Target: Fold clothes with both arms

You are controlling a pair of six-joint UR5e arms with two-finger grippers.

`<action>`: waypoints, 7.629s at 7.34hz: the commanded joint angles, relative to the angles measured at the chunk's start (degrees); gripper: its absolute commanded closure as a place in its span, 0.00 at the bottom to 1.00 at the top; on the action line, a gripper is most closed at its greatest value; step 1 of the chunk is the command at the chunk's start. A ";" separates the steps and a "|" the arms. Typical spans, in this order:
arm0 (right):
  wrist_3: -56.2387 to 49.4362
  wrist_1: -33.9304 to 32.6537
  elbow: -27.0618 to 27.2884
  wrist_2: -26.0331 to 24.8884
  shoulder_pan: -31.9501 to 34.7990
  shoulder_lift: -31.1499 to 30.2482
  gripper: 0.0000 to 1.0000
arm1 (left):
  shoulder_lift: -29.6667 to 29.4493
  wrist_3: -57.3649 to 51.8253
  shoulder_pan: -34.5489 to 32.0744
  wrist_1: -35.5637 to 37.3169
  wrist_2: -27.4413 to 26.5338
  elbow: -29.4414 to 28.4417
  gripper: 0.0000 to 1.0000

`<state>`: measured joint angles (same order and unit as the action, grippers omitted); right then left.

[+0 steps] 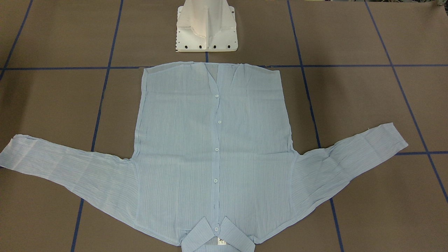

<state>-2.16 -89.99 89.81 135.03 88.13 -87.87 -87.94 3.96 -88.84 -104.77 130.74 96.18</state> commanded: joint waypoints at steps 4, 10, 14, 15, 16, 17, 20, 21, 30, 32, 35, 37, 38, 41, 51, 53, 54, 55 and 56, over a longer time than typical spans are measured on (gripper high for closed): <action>18.29 33.83 -16.16 1.91 -9.88 1.39 0.00 | -0.13 0.61 0.87 -15.12 3.73 -8.46 0.00; 23.86 36.55 -16.42 -6.35 -19.92 3.94 0.01 | -1.27 3.05 0.87 -15.20 3.73 -7.76 0.00; 23.52 36.38 -17.12 -5.74 -20.46 4.03 0.14 | -1.27 3.16 0.87 -15.20 3.64 -7.49 0.00; 23.51 36.38 -17.73 -5.74 -20.54 4.46 0.15 | -1.27 3.16 0.87 -15.20 3.73 -7.41 0.00; 23.43 36.38 -18.69 -5.83 -20.54 5.60 0.15 | -1.36 3.16 0.87 -15.20 3.64 -7.49 0.00; 23.34 36.38 -19.31 -5.83 -20.54 6.31 0.16 | -1.53 3.16 0.87 -15.20 3.73 -7.49 0.00; 23.25 36.20 -19.76 -5.83 -20.63 6.31 0.24 | -1.89 3.16 0.87 -15.12 3.73 -7.49 0.00; 23.34 36.11 -19.76 -5.83 -20.63 6.31 0.33 | -2.06 3.16 0.87 -15.03 3.64 -7.49 0.00; 23.25 35.85 -19.85 -5.91 -20.72 6.84 0.58 | -2.77 3.16 0.87 -15.03 3.73 -7.58 0.00; 23.51 35.67 -19.76 -5.83 -20.81 7.19 0.76 | -3.12 3.25 0.87 -14.94 3.64 -7.58 0.00; 23.43 35.59 -19.58 -5.83 -20.81 7.19 0.91 | -3.21 3.25 0.87 -14.85 3.64 -7.58 0.00; 23.16 35.59 -19.76 -5.83 -20.81 7.19 0.58 | -3.21 3.25 0.87 -14.85 3.64 -7.58 0.00; 22.99 35.59 -19.67 -5.83 -20.81 7.10 0.52 | -3.21 3.25 0.87 -14.85 3.64 -7.58 0.00; 22.90 35.59 -19.76 -5.83 -20.81 7.10 0.35 | -3.29 4.82 0.87 -15.03 3.73 -7.50 0.00; 22.72 34.18 -21.78 -6.18 -20.37 9.12 0.57 | -3.73 4.92 0.87 -15.03 3.82 -7.41 0.00; 22.72 34.27 -21.78 -6.18 -20.37 9.04 0.57 | -3.73 4.92 0.87 -15.03 3.82 -7.41 0.00; 22.72 34.18 -21.78 -6.18 -20.37 9.12 0.66 | -3.73 4.92 0.87 -15.03 3.73 -7.41 0.00; 22.72 34.18 -21.78 -6.18 -20.37 9.12 0.72 | -3.73 4.92 0.87 -15.03 3.82 -7.32 0.00; 22.72 34.18 -21.78 -6.18 -20.37 9.12 0.76 | -3.99 5.00 0.87 -15.03 3.82 -7.32 0.00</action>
<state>20.57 -55.80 68.03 128.84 67.76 -78.77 -91.75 8.90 -87.98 -119.79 134.54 88.82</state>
